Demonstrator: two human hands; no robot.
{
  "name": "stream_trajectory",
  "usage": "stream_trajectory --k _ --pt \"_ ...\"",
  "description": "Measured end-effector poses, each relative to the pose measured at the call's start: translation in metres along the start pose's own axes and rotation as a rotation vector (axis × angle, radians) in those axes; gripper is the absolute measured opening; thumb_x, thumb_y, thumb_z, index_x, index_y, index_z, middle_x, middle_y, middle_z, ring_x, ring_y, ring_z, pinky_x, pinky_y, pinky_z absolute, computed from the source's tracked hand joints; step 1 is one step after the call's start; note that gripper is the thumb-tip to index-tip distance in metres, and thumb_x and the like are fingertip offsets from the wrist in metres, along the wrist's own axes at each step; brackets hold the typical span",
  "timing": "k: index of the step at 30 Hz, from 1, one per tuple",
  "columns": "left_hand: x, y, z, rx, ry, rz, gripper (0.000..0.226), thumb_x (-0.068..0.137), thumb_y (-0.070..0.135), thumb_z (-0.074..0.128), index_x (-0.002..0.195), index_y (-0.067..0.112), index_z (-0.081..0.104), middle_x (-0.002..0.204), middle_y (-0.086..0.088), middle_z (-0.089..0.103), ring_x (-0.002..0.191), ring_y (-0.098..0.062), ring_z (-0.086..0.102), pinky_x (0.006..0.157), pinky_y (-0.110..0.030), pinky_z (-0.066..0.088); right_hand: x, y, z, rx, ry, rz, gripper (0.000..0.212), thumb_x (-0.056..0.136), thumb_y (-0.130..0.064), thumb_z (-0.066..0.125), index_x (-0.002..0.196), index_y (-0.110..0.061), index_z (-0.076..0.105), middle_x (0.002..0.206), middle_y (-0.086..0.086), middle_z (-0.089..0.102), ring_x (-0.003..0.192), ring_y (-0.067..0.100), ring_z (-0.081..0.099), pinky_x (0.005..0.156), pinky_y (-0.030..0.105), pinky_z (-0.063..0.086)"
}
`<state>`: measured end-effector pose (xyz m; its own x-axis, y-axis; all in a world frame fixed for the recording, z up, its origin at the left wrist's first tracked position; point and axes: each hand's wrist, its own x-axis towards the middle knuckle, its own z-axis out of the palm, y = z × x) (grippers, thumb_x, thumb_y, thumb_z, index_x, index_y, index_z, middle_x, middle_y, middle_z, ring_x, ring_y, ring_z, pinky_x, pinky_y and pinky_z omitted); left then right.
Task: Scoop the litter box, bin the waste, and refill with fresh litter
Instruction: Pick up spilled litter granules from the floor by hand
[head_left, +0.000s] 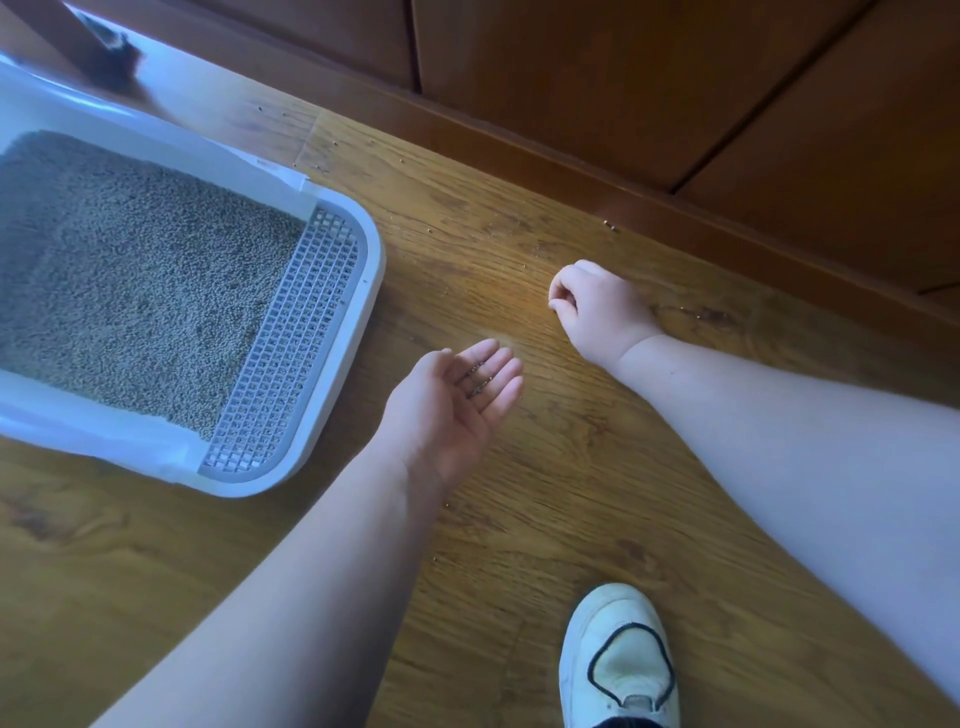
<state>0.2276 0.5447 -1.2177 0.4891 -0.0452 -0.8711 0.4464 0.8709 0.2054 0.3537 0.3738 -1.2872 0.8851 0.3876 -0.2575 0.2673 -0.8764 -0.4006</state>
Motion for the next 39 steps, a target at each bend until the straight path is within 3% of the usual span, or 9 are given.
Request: stream_trajectory --k 7,10,13,19,23,25,28,34,39 --pt "0.000 -0.010 0.010 0.051 0.022 -0.013 0.042 0.105 0.022 0.033 0.115 -0.006 0.062 0.114 -0.023 0.068 0.100 -0.031 0.071 0.084 -0.039 0.058 0.005 -0.022 -0.003 -0.295 -0.073 0.025 0.007 0.091 -0.018 0.050 0.092 -0.018 0.056 0.098 0.002 0.059 0.090 0.030 0.061 0.068 0.032 0.038" --pt "0.002 -0.017 0.015 0.078 0.039 -0.021 0.042 0.104 0.020 0.031 0.117 -0.006 0.061 0.116 -0.023 0.067 0.105 -0.032 0.068 0.089 -0.040 0.056 -0.008 -0.033 -0.021 -0.063 -0.031 0.054 0.006 0.087 -0.024 0.053 0.087 -0.020 0.057 0.092 -0.004 0.059 0.081 0.024 0.059 0.063 0.031 0.042" --pt "0.004 -0.027 0.022 0.097 0.012 -0.041 0.042 0.103 0.020 0.030 0.119 -0.005 0.060 0.113 -0.021 0.068 0.102 -0.029 0.068 0.087 -0.038 0.056 -0.049 -0.044 -0.042 0.228 0.022 -0.069 0.004 0.082 -0.026 0.057 0.079 -0.026 0.054 0.080 -0.012 0.052 0.074 0.016 0.054 0.065 0.035 0.050" --pt "0.010 -0.059 0.050 0.152 -0.136 -0.110 0.046 0.104 0.023 0.027 0.109 -0.004 0.064 0.099 -0.020 0.070 0.091 -0.027 0.068 0.082 -0.037 0.055 -0.109 -0.010 -0.055 0.307 -0.105 -0.072 0.014 0.086 -0.020 0.054 0.094 -0.028 0.063 0.093 -0.013 0.060 0.083 0.007 0.058 0.077 0.031 0.051" --pt "0.016 -0.077 0.067 0.145 -0.060 -0.133 0.041 0.103 0.022 0.033 0.107 -0.005 0.064 0.107 -0.021 0.070 0.097 -0.029 0.070 0.087 -0.039 0.056 -0.110 0.044 -0.063 0.478 0.205 0.183 0.015 0.091 -0.017 0.061 0.099 -0.025 0.070 0.087 -0.012 0.063 0.073 0.001 0.054 0.070 0.014 0.042" --pt "0.016 -0.080 0.071 0.166 -0.041 -0.137 0.042 0.103 0.023 0.033 0.105 -0.004 0.065 0.106 -0.021 0.070 0.097 -0.029 0.069 0.085 -0.038 0.055 -0.105 0.077 -0.058 0.483 0.323 0.385 0.016 0.093 -0.015 0.057 0.091 -0.028 0.066 0.084 -0.014 0.063 0.074 0.002 0.056 0.070 0.018 0.042" --pt "0.013 -0.079 0.070 0.179 -0.033 -0.131 0.042 0.104 0.023 0.033 0.104 -0.005 0.065 0.103 -0.021 0.071 0.095 -0.029 0.070 0.083 -0.038 0.055 -0.095 0.112 -0.047 0.373 0.311 0.566 0.016 0.093 -0.014 0.054 0.090 -0.029 0.060 0.087 -0.012 0.058 0.073 0.006 0.054 0.065 0.025 0.040" --pt "0.005 -0.067 0.062 0.194 -0.005 -0.088 0.041 0.104 0.023 0.034 0.106 -0.005 0.065 0.100 -0.020 0.073 0.092 -0.029 0.072 0.081 -0.038 0.057 -0.069 0.112 -0.040 0.284 0.298 0.490 0.010 0.094 -0.017 0.060 0.100 -0.023 0.064 0.100 -0.008 0.058 0.083 0.012 0.055 0.071 0.026 0.045" --pt "-0.001 -0.059 0.055 0.182 0.021 -0.072 0.041 0.104 0.022 0.035 0.106 -0.006 0.065 0.100 -0.021 0.072 0.092 -0.030 0.072 0.085 -0.040 0.056 -0.061 0.111 -0.032 0.258 0.284 0.495 0.007 0.095 -0.017 0.060 0.097 -0.023 0.063 0.102 -0.008 0.055 0.084 0.017 0.058 0.070 0.026 0.043"
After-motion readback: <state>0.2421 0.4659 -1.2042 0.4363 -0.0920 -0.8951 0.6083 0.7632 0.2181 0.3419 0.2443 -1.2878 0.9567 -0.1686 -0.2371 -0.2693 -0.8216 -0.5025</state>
